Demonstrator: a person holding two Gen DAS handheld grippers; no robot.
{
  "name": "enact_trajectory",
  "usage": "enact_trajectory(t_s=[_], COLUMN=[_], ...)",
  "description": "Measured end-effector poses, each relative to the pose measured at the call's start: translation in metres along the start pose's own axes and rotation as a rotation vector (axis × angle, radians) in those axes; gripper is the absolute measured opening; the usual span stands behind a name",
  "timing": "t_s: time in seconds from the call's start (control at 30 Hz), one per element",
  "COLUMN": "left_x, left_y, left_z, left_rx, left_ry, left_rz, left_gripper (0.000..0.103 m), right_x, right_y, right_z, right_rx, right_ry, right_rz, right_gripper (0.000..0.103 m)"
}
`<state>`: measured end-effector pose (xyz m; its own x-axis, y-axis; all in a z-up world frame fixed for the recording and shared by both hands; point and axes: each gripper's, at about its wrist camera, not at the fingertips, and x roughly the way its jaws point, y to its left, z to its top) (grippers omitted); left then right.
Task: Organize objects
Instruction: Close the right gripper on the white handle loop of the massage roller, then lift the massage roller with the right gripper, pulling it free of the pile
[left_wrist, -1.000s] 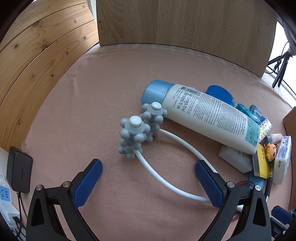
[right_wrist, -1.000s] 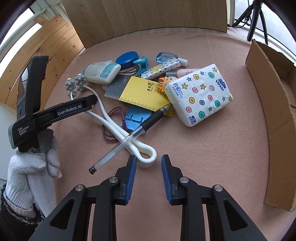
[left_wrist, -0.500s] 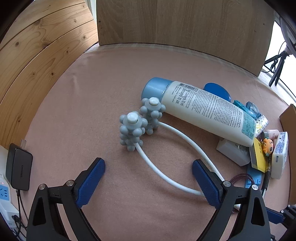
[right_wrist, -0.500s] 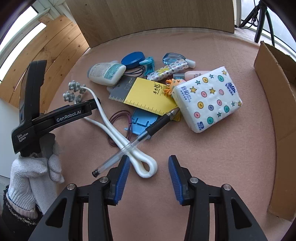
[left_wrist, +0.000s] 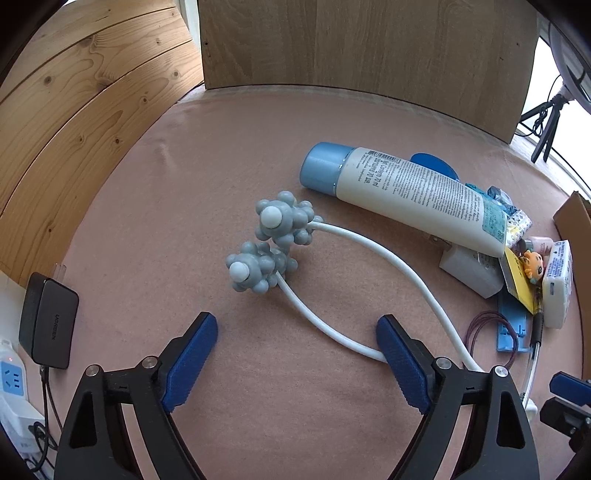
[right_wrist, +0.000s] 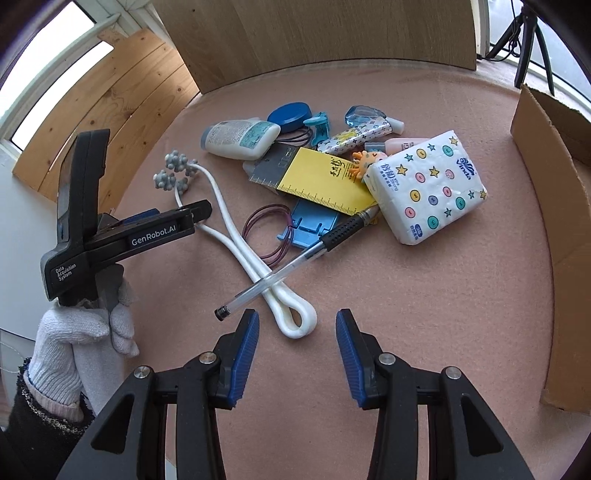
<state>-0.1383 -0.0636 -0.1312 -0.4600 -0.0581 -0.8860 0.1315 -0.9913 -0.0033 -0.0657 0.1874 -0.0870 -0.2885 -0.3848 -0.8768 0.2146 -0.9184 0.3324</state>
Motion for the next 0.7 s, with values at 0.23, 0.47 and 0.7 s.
enact_trajectory(t_s=[0.23,0.47,0.7], left_x=[-0.006,-0.025,-0.04], left_y=[0.003,0.026,0.048], left_z=[-0.007,-0.034,-0.063], left_rx=[-0.005,-0.03,0.023], left_ry=[0.004,0.029,0.084], left_rz=[0.001,-0.014,-0.026], left_gripper=[0.089,0.088,0.088], right_x=[0.016,0.031,0.023], right_y=[0.001,0.045,0.057], right_z=[0.009,-0.013,-0.021], right_rx=[0.01,-0.138,-0.155], right_ry=[0.041,0.156,0.166], right_rz=[-0.018,0.075,0.134], right_gripper=[0.04,0.039,0.039])
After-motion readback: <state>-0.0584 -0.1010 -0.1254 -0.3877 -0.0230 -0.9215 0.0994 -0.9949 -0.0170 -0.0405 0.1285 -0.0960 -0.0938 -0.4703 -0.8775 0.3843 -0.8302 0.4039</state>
